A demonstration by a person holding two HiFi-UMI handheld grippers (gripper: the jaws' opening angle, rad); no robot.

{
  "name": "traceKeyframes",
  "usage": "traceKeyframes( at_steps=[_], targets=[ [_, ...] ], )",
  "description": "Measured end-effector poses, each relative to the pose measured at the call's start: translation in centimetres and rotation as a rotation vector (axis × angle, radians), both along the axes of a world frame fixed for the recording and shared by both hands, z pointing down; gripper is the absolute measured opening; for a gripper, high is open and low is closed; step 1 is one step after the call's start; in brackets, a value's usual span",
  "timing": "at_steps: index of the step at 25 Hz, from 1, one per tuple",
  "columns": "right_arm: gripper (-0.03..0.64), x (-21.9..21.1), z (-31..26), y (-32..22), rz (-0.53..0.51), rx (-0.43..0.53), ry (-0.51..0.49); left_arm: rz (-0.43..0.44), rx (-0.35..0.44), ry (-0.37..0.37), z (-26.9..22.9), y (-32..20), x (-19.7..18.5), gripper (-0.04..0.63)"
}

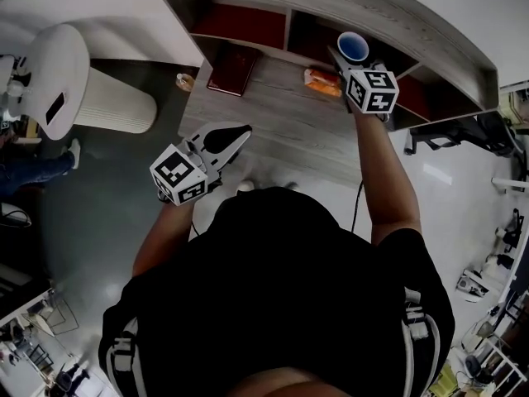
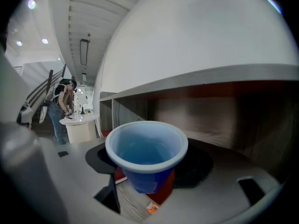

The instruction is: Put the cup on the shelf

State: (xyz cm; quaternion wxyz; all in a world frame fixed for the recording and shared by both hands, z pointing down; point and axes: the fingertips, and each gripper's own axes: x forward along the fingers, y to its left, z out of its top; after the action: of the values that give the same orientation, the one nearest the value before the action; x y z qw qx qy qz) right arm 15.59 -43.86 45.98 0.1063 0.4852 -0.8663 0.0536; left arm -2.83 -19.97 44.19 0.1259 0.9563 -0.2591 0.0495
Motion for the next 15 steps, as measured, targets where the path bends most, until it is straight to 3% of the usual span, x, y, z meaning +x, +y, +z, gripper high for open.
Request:
traceKeyframes(
  at_steps=[15],
  targets=[
    [0.305, 0.9, 4.8, -4.9, 0.049, -0.1, -0.011, 0.04, -0.034, -0.006, 1.2, -0.4, 2.0, 0.015]
  ],
)
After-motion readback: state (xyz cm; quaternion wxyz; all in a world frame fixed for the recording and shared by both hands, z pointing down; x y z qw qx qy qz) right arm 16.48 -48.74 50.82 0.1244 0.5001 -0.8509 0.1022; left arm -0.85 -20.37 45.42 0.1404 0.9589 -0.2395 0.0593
